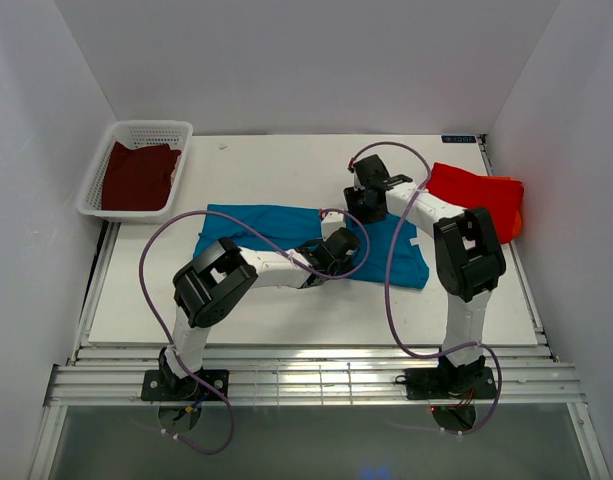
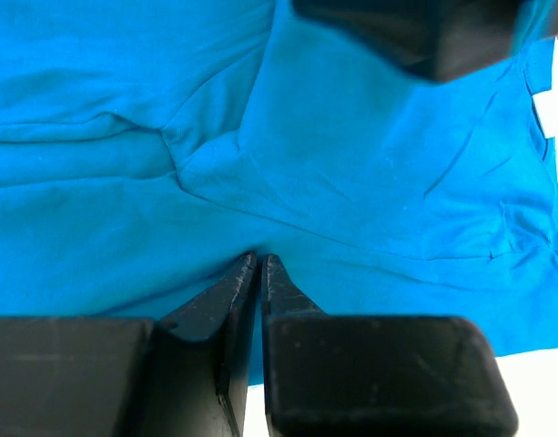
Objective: Fold and stack the t-shirts
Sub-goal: Fold the tshirt
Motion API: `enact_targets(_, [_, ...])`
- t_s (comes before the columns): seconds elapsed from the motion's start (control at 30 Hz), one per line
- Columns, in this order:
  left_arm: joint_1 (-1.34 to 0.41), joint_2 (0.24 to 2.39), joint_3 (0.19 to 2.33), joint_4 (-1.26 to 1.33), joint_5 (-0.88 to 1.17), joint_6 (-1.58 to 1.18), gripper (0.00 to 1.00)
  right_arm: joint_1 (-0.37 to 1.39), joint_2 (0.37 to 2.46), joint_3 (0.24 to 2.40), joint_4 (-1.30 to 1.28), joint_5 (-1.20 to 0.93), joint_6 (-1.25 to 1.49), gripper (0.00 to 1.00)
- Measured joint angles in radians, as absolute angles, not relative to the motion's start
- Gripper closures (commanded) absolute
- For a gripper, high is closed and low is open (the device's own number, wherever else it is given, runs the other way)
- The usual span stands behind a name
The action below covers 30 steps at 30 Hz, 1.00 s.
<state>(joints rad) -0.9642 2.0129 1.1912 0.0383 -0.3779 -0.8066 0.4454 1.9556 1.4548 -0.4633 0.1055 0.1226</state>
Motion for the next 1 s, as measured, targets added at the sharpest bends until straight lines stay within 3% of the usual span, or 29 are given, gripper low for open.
enact_targets(0.3, [-0.965, 2.013, 1.191, 0.033, -0.387, -0.828, 0.8, 0.445, 2.004, 1.428, -0.442, 0.054, 0.124, 0.51])
enact_targets(0.4, [-0.965, 2.013, 1.193, 0.028, -0.389, -0.83, 0.81, 0.445, 2.004, 1.403, -0.432, 0.055, 0.123, 0.63])
enact_targets(0.43, [-0.965, 2.013, 1.194, 0.026, -0.389, -0.831, 0.81, 0.445, 2.004, 1.402, -0.429, 0.057, 0.122, 0.76])
enact_targets(0.47, [-0.965, 2.013, 1.194, 0.025, -0.39, -0.833, 0.81, 0.445, 2.004, 1.402, -0.426, 0.06, 0.121, 0.81])
enact_targets(0.53, [-0.965, 2.013, 1.195, 0.023, -0.39, -0.836, 0.81, 0.445, 2.004, 1.402, -0.422, 0.065, 0.125, 0.88])
enact_targets(0.83, [-0.965, 2.013, 1.196, 0.019, -0.392, -0.84, 0.81, 0.447, 2.004, 1.413, -0.433, 0.098, 0.128, 0.77])
enact_targets(1.0, [-0.965, 2.014, 1.196, 0.019, -0.392, -0.84, 0.81, 0.446, 2.004, 1.478, -0.454, 0.135, 0.125, 0.76])
